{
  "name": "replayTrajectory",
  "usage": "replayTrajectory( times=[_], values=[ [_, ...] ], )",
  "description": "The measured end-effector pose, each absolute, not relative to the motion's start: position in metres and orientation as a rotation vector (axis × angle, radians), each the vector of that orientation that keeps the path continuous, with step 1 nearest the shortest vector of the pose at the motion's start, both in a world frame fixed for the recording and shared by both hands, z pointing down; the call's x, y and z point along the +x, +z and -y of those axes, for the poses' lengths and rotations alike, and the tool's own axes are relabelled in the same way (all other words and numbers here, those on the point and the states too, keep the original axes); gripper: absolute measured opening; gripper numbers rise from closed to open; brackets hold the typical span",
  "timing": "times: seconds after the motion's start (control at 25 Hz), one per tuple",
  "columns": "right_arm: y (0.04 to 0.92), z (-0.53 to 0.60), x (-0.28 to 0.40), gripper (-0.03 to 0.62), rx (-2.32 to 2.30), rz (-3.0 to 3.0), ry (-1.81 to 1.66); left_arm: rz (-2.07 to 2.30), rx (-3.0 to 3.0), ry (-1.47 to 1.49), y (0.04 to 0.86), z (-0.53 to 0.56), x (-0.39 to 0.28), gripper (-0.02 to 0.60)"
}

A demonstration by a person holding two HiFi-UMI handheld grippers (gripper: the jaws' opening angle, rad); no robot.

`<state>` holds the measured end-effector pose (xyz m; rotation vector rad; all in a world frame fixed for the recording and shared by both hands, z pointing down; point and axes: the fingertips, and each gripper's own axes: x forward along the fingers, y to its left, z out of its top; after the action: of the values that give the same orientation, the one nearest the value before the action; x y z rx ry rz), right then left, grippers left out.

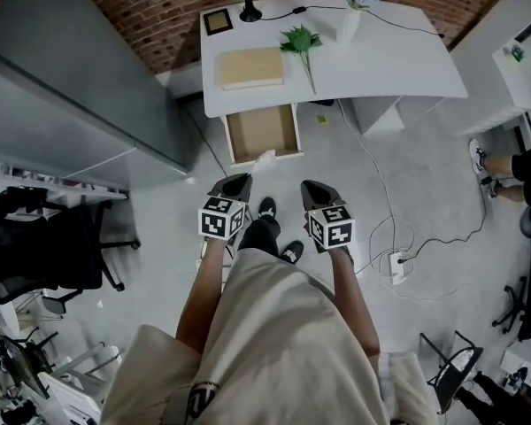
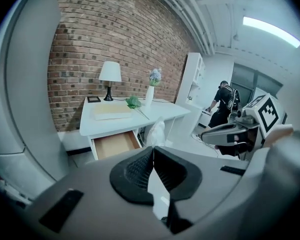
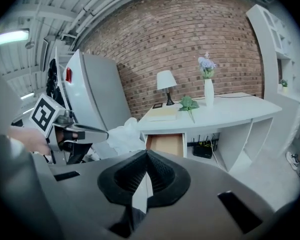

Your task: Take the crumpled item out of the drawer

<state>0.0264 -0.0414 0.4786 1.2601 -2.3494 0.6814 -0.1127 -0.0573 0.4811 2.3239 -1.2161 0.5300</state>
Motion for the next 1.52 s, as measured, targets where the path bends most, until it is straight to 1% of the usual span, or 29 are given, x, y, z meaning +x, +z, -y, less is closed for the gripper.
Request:
replayTrajectory(
  times=[0.12,0.36,0.48,0.68,0.96,1.52],
  values=[
    [0.469,0.042,0.023,0.025,1.256,2.393,0.708,1.222,2.302,0.485,0.476,0.051,-0.115,0.017],
    [0.473,0.036,0.012,0.025,1.119,2.414,0.568,1.244,2.256,0.445,0.476,0.047,-0.119,0.017],
    [0.474,0.027,0.005,0.025,1.037,2.463,0.634,1.262,2.254,0.457,0.474,0.046,-0.122,0.018],
    [0.472,0.018,-0.003,0.025,0.96,2.511,0.629,1.278,2.285,0.496,0.471,0.041,-0.125,0.018],
    [0.466,0.014,-0.006,0.025,0.944,2.581,0.723,1.257,2.299,0.485,0.47,0.035,-0.125,0.018],
    [0.468,0.011,0.0,0.025,0.963,2.561,0.725,1.234,2.309,0.459,0.475,0.027,-0.122,0.018]
  ],
)
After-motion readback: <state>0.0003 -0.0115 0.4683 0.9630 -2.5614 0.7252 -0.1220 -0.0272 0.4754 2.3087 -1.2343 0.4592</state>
